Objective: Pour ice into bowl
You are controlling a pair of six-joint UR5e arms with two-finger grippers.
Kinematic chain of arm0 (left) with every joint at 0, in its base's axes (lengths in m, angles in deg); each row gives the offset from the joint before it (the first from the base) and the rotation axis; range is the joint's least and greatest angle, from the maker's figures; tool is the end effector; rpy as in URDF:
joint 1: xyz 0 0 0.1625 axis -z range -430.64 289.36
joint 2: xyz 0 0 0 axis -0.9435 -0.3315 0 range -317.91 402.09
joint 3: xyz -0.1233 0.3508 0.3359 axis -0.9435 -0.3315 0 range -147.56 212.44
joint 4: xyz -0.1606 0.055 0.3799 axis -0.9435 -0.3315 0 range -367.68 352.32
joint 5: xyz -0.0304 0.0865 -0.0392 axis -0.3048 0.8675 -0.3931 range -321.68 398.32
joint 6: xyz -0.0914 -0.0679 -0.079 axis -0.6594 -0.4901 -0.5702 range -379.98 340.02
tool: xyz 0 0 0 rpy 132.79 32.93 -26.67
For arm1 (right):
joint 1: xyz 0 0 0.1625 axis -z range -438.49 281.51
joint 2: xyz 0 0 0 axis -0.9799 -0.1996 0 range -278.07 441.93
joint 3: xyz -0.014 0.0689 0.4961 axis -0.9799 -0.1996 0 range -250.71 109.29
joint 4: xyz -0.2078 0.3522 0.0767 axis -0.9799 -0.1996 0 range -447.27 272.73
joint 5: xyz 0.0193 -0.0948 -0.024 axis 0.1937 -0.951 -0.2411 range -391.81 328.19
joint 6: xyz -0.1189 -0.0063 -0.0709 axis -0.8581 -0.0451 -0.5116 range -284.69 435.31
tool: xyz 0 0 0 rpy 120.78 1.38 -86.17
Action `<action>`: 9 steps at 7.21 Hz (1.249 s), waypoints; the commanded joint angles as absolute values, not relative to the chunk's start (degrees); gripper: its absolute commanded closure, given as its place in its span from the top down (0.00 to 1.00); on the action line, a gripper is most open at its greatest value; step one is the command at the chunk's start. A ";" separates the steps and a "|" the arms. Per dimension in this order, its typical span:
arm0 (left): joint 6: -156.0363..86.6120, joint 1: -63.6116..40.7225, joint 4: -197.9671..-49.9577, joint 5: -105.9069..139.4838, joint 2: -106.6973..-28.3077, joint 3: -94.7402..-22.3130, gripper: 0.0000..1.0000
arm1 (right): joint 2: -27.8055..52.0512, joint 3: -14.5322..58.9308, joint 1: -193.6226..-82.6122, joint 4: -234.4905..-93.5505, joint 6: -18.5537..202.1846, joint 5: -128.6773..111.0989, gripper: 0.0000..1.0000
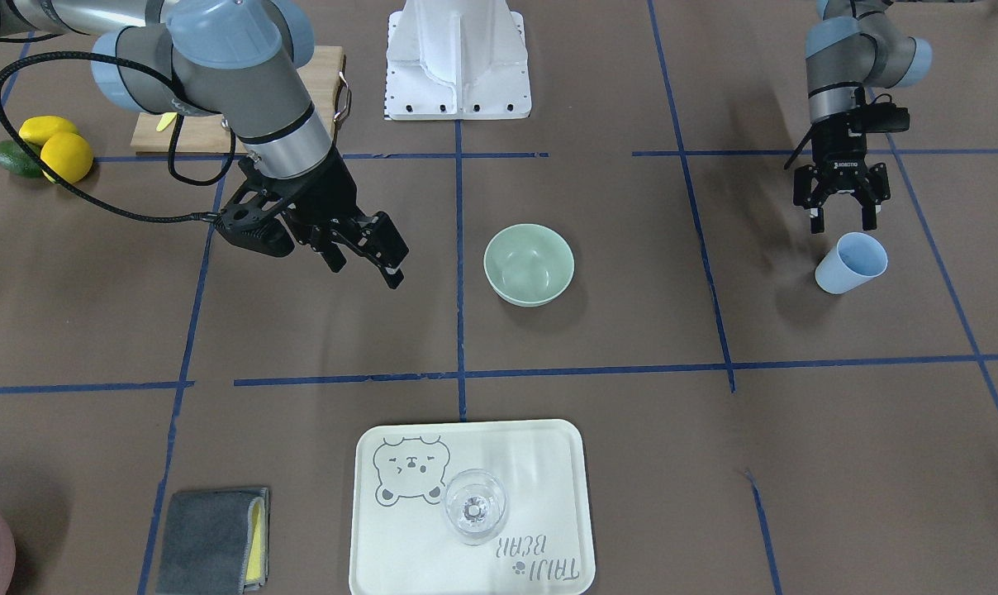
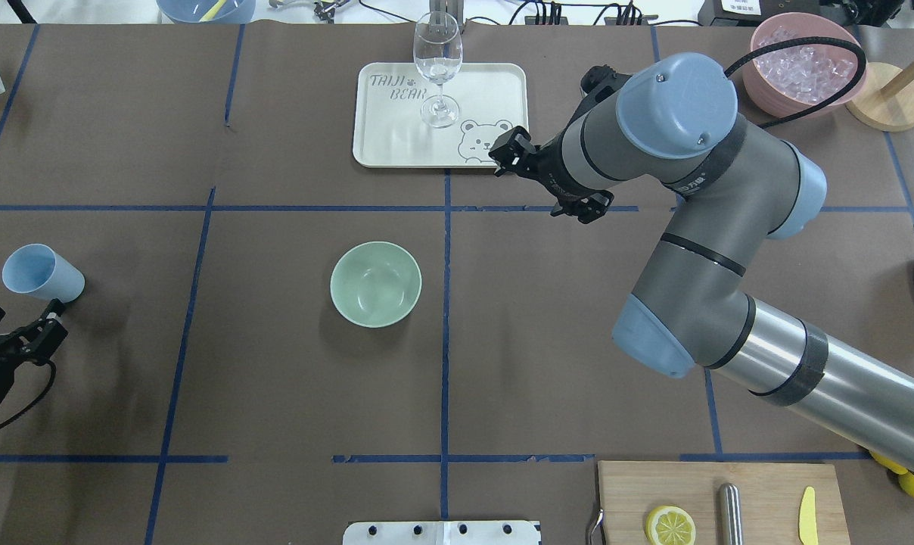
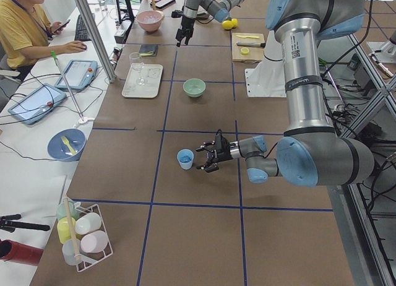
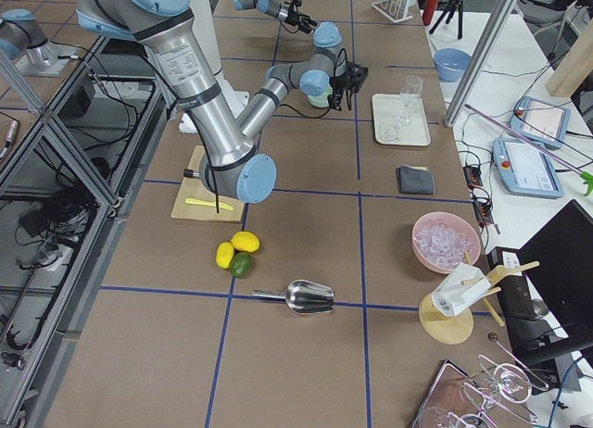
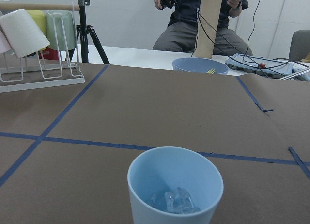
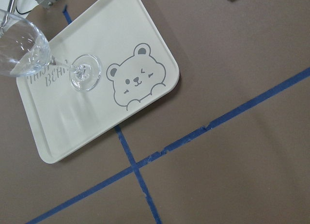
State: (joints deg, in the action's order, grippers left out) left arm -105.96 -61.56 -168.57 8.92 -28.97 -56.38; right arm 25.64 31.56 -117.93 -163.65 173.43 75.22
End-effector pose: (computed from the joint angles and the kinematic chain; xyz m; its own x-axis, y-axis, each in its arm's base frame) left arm 0.2791 -0.3019 0.7378 0.6751 -0.0731 -0.7341 0.6983 0.3843 0.6039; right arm -0.4945 -0.5269 0.2769 0.3286 0.4452 0.8329 -0.4634 0.8445 -0.2685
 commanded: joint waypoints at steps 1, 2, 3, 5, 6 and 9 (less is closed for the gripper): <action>-105.33 -61.76 -168.61 10.11 -31.99 -52.55 1.00 | 25.51 31.60 -117.95 -163.74 173.31 75.15 1.00; -102.63 -61.76 -169.39 10.11 -32.26 -51.50 1.00 | 25.50 31.51 -117.86 -163.65 172.96 75.15 1.00; -102.43 -61.76 -169.49 10.02 -33.31 -50.80 1.00 | 25.50 31.68 -117.86 -163.65 172.79 75.15 1.00; -102.69 -61.59 -170.01 9.58 -33.58 -49.30 1.00 | 25.50 31.68 -117.69 -163.74 172.70 75.15 1.00; -102.51 -60.46 -170.02 9.32 -33.50 -49.30 1.00 | 25.50 31.68 -117.69 -163.74 172.70 75.15 1.00; -99.87 -56.67 -170.02 7.04 -35.51 -49.21 1.00 | 25.50 31.51 -117.60 -163.74 172.70 74.98 1.00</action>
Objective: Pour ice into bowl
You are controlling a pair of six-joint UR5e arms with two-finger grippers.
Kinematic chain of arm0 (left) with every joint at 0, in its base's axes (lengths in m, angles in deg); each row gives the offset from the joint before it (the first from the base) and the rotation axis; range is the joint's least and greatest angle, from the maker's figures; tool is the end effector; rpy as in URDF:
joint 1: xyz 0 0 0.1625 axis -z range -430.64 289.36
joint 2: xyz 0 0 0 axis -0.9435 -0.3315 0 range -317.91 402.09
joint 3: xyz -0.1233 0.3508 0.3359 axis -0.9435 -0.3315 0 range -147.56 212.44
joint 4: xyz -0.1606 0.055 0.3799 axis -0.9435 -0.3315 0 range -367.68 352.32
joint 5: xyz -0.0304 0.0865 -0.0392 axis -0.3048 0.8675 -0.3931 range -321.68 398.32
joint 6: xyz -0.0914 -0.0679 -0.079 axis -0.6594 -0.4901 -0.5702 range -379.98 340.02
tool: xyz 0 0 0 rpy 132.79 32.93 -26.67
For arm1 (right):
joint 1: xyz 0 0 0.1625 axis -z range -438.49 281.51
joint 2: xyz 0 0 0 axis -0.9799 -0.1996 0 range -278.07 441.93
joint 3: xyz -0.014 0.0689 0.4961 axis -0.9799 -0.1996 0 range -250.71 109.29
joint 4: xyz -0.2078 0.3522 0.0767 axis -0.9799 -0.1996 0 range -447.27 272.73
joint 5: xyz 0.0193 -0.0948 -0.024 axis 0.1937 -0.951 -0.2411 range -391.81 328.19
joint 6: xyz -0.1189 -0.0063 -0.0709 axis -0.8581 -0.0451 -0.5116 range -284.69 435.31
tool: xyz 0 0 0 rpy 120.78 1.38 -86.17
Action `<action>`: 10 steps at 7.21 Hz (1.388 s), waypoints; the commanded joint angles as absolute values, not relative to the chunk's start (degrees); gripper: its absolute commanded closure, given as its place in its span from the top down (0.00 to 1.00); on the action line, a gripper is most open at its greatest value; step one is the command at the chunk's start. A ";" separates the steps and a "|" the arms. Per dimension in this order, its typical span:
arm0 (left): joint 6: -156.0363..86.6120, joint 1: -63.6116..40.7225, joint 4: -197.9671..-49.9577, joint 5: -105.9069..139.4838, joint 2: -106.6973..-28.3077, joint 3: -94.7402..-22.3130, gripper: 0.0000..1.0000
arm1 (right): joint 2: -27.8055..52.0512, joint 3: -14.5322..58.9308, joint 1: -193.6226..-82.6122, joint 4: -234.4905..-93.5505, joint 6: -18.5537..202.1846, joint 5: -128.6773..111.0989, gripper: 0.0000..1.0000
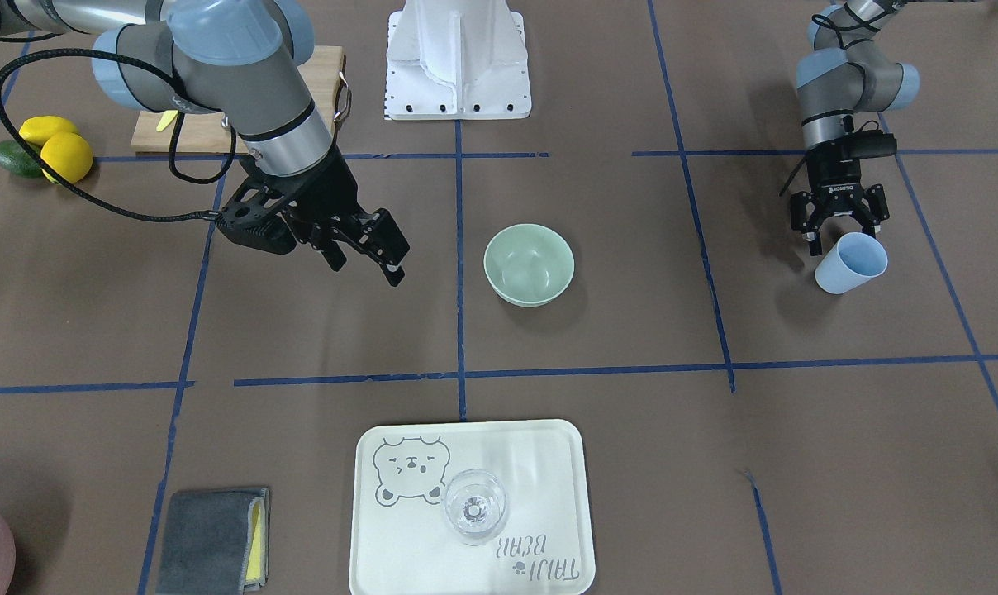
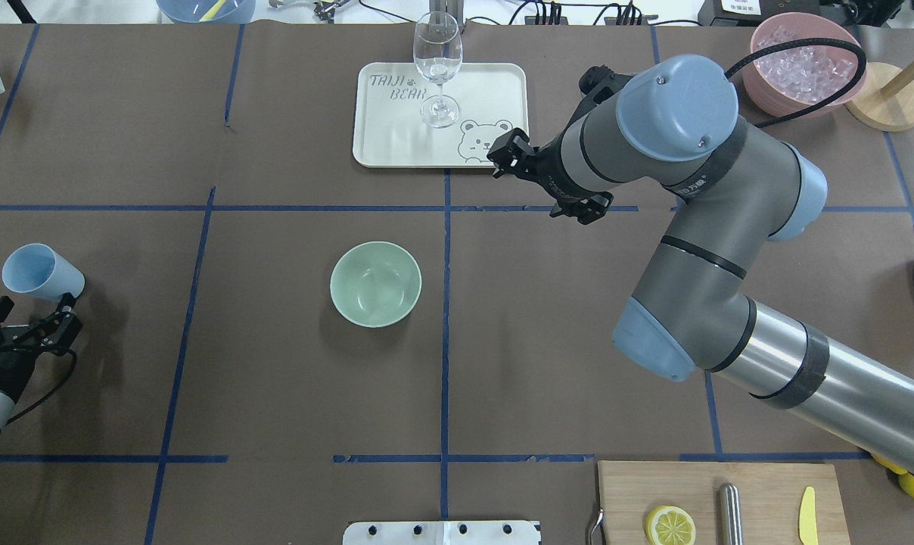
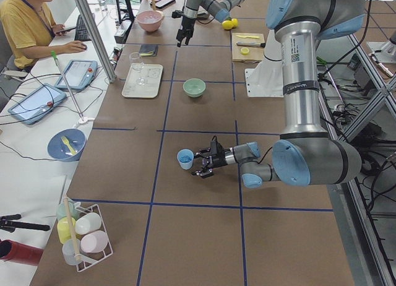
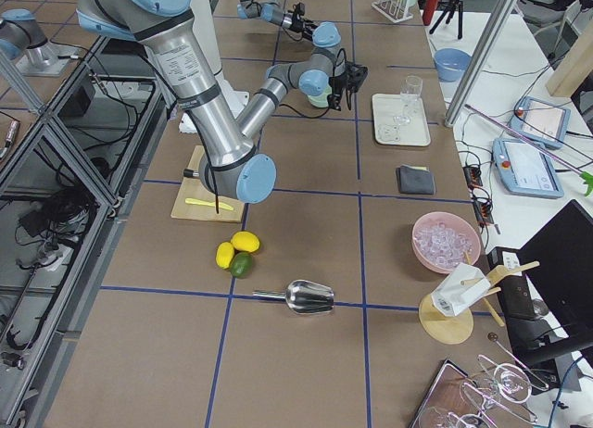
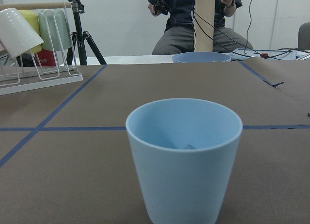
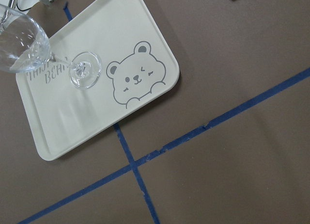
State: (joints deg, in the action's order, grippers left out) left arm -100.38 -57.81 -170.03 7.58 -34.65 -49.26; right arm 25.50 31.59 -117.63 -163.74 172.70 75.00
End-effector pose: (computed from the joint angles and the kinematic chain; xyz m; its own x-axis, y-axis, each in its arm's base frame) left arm 0.3043 -0.3282 0.7626 0.7350 -0.0800 -0.6734 0.6494 0.3690 0.6650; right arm -0.4968 -0.5245 0.2788 0.3386 0.4344 0.8347 -0.4586 0.8508 -0.2567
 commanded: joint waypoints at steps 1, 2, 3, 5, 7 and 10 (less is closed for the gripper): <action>-99.87 -56.58 -169.93 6.68 -35.86 -49.21 1.00 | 25.42 31.42 -117.60 -163.74 172.44 74.98 1.00; -99.79 -56.40 -169.93 5.98 -35.95 -49.21 1.00 | 25.42 31.51 -117.60 -163.74 172.26 74.98 1.00; -99.53 -55.53 -169.93 5.54 -36.13 -49.21 1.00 | 25.50 31.51 -117.60 -163.74 172.26 74.98 1.00; -98.47 -54.47 -169.76 5.19 -37.62 -49.12 1.00 | 25.33 31.60 -117.51 -163.74 172.26 74.98 1.00; -98.29 -52.37 -169.58 4.31 -39.73 -47.11 1.00 | 25.42 31.68 -117.42 -163.74 172.26 74.98 1.00; -97.06 -51.57 -169.58 3.52 -39.82 -46.84 0.91 | 25.50 31.77 -117.42 -163.74 172.17 74.98 1.00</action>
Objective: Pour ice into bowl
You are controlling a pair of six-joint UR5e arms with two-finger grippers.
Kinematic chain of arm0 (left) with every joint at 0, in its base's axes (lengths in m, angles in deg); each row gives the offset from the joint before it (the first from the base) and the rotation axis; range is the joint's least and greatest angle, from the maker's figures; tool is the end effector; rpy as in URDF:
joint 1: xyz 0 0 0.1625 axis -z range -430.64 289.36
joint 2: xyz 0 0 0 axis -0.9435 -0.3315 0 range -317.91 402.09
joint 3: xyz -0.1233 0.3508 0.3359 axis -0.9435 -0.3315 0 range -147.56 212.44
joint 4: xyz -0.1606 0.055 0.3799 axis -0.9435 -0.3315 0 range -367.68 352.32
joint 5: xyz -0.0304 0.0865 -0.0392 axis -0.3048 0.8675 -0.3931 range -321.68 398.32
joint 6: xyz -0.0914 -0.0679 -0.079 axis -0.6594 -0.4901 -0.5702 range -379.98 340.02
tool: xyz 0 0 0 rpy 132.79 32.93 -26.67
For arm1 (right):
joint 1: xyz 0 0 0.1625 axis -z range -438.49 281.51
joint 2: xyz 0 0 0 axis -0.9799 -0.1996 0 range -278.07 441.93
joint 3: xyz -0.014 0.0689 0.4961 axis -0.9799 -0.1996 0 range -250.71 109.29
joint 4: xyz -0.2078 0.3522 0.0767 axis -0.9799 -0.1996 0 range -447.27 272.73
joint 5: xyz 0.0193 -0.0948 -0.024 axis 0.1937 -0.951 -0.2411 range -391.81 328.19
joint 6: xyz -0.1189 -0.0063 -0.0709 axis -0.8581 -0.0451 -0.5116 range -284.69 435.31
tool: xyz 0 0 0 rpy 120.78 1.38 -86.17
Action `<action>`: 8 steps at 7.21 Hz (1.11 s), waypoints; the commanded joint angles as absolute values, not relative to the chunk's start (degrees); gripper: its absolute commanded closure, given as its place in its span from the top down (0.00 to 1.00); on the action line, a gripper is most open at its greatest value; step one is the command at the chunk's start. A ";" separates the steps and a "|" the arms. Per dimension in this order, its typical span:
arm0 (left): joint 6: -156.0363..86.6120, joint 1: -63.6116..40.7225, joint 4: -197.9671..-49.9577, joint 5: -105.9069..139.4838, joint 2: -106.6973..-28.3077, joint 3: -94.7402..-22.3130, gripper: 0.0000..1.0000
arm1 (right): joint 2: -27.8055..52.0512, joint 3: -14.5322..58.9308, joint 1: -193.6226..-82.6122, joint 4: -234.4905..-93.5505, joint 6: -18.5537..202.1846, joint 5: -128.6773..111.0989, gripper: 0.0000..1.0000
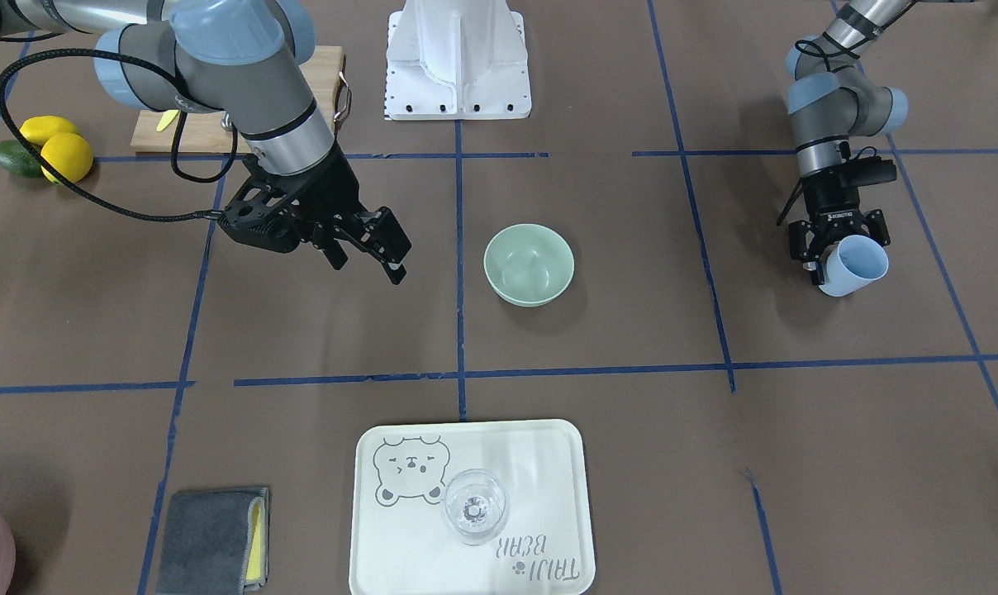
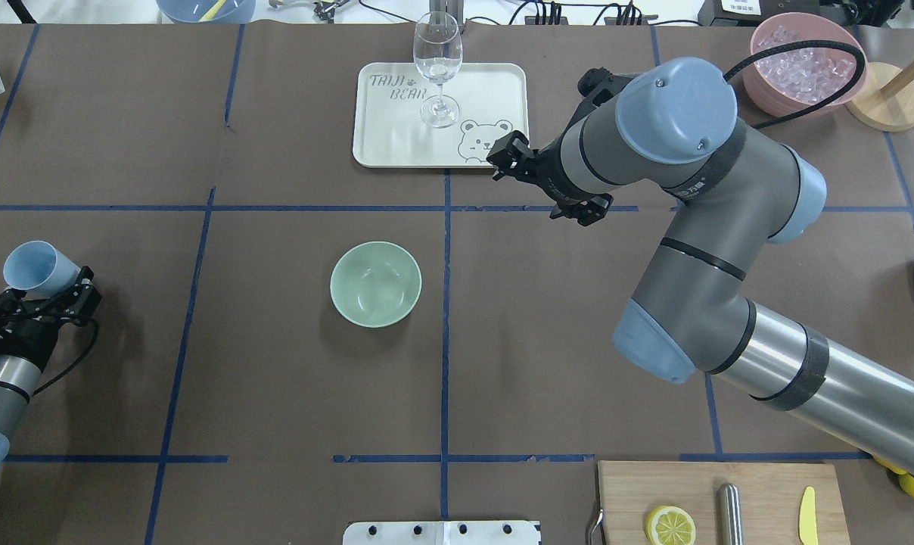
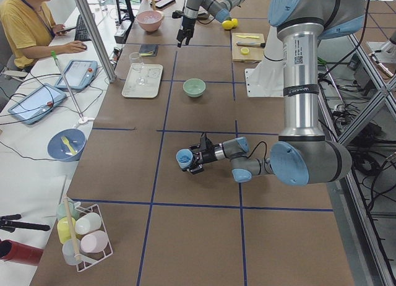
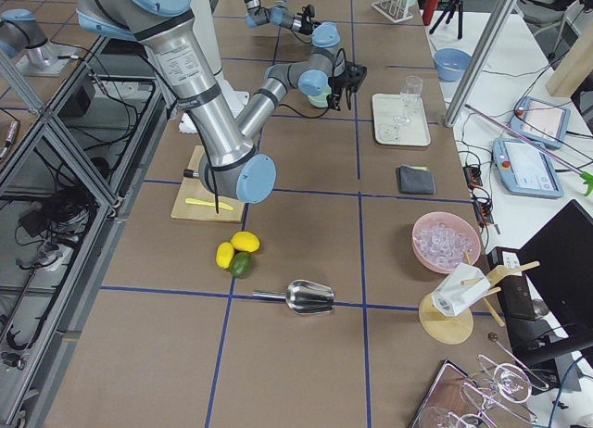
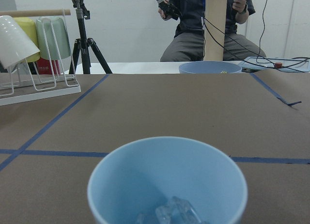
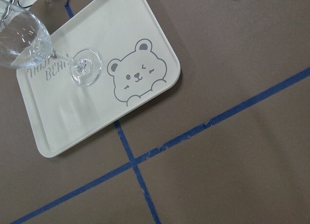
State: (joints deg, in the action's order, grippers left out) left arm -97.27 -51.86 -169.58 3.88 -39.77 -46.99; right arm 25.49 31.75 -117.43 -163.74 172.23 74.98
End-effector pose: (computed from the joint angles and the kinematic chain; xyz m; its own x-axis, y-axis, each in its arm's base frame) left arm 0.3226 -0.3713 0.7521 0.7310 -0.1172 -0.6723 0.6626 0.3574 0.6582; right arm -0.4979 -0.5223 0.2777 0.3421 0.4248 0.8382 -0.4526 0.8562 -0.2492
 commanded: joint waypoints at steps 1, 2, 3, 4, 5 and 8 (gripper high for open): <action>-96.97 -51.48 -169.58 3.43 -39.91 -46.92 0.62 | 25.59 31.77 -117.42 -163.74 172.26 74.98 1.00; -93.41 -51.48 -169.75 3.08 -40.08 -46.92 0.36 | 25.68 31.77 -117.42 -163.74 172.26 74.98 1.00; -89.54 -50.17 -172.10 3.08 -42.35 -47.44 0.13 | 25.68 31.86 -117.25 -163.74 172.26 74.89 1.00; -80.63 -48.25 -174.82 2.64 -44.89 -47.62 0.08 | 25.77 31.95 -117.25 -163.74 172.26 74.10 1.00; -73.58 -47.01 -177.55 2.73 -48.92 -48.58 0.00 | 25.77 31.95 -117.16 -163.74 172.17 74.01 1.00; -58.89 -47.61 -176.79 2.81 -52.03 -60.34 0.00 | 21.59 36.14 -118.12 -163.48 170.78 73.92 1.00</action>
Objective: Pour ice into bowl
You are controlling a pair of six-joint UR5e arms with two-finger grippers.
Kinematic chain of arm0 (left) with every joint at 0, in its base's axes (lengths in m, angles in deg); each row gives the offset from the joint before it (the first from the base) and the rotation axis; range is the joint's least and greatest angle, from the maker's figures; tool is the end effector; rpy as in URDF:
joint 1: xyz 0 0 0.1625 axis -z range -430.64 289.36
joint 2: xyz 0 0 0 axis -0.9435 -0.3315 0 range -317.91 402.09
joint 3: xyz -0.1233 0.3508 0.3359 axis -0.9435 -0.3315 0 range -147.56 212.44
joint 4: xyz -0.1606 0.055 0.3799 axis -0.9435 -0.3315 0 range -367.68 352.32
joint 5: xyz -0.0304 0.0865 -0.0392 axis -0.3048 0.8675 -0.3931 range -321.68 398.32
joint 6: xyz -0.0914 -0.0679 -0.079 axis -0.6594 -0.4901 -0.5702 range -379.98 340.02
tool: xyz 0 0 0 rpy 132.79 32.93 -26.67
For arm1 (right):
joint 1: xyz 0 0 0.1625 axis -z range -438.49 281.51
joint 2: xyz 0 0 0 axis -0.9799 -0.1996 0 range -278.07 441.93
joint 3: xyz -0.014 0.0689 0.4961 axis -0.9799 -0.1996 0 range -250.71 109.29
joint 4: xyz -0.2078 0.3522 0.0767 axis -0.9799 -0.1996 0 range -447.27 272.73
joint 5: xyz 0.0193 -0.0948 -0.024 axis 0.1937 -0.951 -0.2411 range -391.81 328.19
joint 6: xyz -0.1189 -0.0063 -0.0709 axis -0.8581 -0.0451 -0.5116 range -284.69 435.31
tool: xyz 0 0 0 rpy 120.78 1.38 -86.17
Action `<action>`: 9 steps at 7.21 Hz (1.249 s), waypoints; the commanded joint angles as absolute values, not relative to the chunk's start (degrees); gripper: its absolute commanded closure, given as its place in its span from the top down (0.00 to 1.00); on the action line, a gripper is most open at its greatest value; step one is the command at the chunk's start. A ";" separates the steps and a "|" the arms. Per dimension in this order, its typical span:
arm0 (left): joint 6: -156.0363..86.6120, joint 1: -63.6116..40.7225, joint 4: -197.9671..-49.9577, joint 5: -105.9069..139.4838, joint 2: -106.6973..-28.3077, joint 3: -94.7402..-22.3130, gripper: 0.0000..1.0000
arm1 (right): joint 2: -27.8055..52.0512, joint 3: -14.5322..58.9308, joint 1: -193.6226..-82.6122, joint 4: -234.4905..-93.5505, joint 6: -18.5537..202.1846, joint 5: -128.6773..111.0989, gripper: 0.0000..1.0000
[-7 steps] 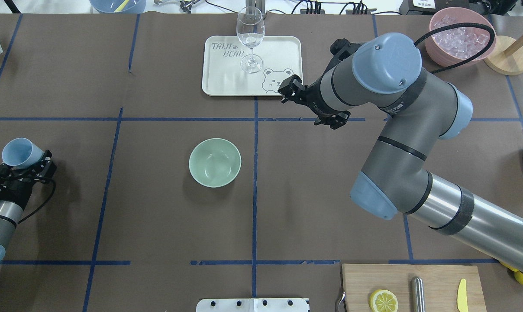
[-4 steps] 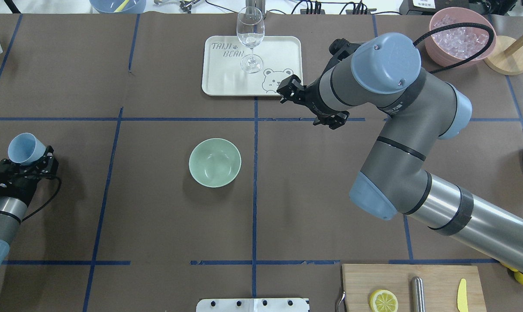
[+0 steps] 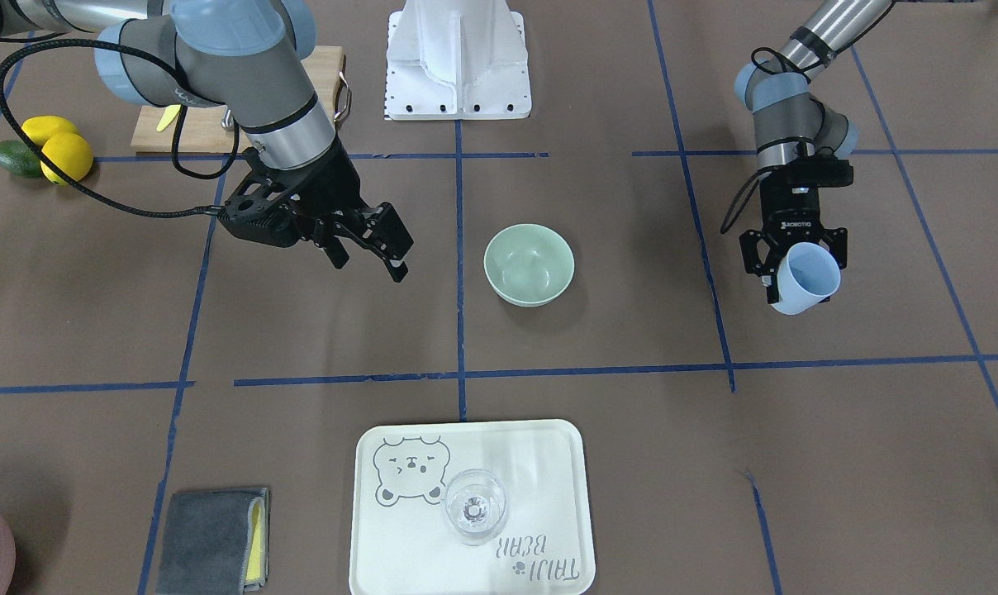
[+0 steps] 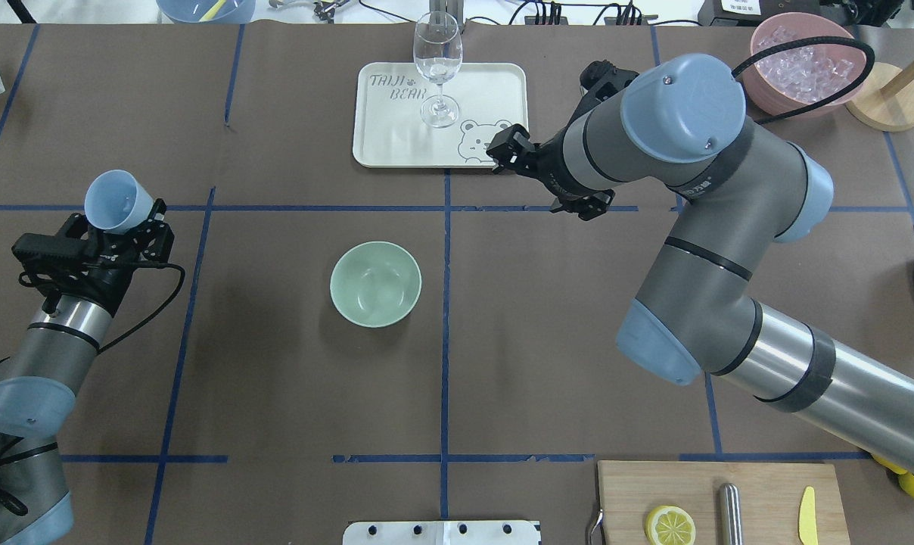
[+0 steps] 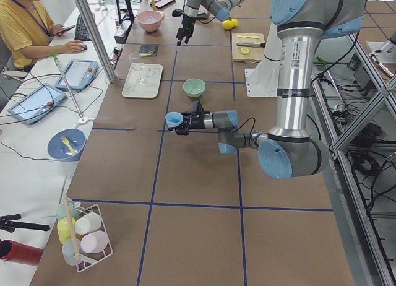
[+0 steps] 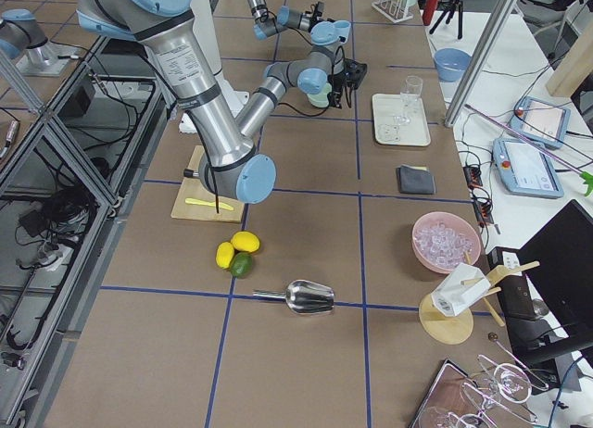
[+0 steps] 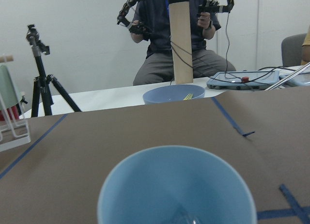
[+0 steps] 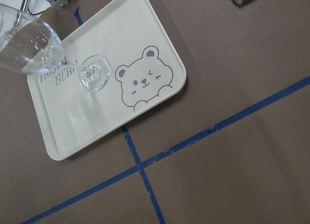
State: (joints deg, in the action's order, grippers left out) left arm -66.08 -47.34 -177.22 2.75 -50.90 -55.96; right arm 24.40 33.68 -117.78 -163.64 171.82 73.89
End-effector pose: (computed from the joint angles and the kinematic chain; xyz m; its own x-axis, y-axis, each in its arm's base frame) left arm 0.3761 -0.4299 0.5676 0.7754 0.1052 -0.6226 0.5970 0.1993 0.7771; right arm -0.4839 -0.5198 0.2766 0.3303 0.4113 0.8496 -0.4679 0.8530 -0.2311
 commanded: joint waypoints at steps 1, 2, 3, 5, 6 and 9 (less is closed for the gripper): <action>-56.22 -47.70 -175.57 2.90 -55.26 -60.98 0.00 | 19.11 37.56 -118.99 -163.47 166.67 73.92 1.00; -56.19 -48.05 -172.33 2.99 -55.64 -61.16 0.00 | 17.70 37.49 -119.61 -163.47 163.94 73.83 1.00; -56.11 -49.53 -171.43 3.60 -57.56 -61.60 0.00 | 16.20 37.57 -120.92 -163.47 162.60 74.09 1.00; -47.22 -53.47 -171.34 3.25 -59.32 -61.96 0.00 | 14.35 37.57 -121.81 -163.39 161.19 74.01 1.00; -40.09 -54.46 -169.77 3.60 -60.99 -61.43 0.00 | 13.91 37.49 -122.08 -163.39 160.57 73.75 1.00; -38.01 -55.34 -145.92 3.69 -67.14 -62.92 0.00 | 13.55 37.49 -122.87 -163.30 155.65 72.95 1.00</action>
